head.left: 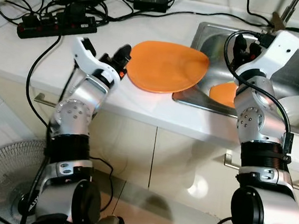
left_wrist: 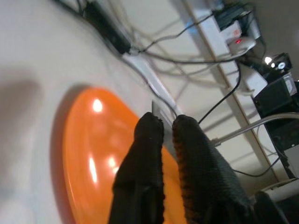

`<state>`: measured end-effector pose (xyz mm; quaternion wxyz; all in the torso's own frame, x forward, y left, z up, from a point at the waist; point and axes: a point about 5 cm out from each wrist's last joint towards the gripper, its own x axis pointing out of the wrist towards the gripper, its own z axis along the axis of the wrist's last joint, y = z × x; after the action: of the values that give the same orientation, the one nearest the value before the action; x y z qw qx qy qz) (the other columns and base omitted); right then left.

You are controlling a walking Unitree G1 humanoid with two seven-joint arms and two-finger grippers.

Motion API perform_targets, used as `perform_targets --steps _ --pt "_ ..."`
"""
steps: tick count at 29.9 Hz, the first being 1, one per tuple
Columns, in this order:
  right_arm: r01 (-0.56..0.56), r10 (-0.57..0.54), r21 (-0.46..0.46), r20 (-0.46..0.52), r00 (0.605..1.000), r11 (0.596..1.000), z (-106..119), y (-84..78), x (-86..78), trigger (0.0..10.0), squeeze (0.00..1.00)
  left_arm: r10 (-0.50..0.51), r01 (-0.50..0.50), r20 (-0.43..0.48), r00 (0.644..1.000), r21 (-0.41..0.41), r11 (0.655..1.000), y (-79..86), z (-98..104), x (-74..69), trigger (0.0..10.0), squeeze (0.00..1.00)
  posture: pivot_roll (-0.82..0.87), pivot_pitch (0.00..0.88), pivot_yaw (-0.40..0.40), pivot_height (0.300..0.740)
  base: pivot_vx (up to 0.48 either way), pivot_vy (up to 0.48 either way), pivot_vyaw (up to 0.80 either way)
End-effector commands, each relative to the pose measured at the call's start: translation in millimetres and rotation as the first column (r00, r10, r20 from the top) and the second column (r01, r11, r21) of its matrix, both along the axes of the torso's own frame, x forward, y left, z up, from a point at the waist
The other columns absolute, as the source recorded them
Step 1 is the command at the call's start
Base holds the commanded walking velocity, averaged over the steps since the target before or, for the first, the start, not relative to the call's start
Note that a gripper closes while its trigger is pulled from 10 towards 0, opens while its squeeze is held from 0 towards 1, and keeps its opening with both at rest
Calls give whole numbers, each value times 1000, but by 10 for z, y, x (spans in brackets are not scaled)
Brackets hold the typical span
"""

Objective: Kitchen organization

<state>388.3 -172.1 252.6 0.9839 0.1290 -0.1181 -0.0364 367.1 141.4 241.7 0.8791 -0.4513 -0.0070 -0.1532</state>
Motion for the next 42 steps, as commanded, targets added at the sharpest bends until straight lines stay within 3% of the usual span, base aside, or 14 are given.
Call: perform_targets --steps 1,8,10,27,36,42 --pt "-3 2 -16 -50 999 1000 -110 16 5 10000 0 15 -15 3 1000 78 997 37 5 -32 10000 1000 125 93 59 740 0 0 0" --pt "-15 13 -20 -65 998 1000 -143 54 13 10000 0 6 -7 14 1000 114 994 38 34 -73 10000 1000 126 79 58 740 0 0 0" --pt "-15 12 -35 -73 997 999 -148 50 19 10000 0 -20 17 23 1000 151 988 -26 27 -101 10000 1000 121 70 57 740 0 0 0" --pt "-9 2 -61 -99 995 998 -215 35 11 10000 0 -35 37 -13 999 197 980 -18 -78 -77 10000 1000 106 26 58 740 0 0 0" --pt "-11 3 -70 -109 994 997 -244 23 9 10000 0 -29 40 -50 998 237 971 55 -189 -84 10000 1000 106 11 52 740 0 0 0" --pt "-6 -6 -104 -117 993 995 -262 13 16 10000 0 -58 90 -121 991 273 958 81 -318 -109 10000 1000 109 0 46 740 0 0 0"
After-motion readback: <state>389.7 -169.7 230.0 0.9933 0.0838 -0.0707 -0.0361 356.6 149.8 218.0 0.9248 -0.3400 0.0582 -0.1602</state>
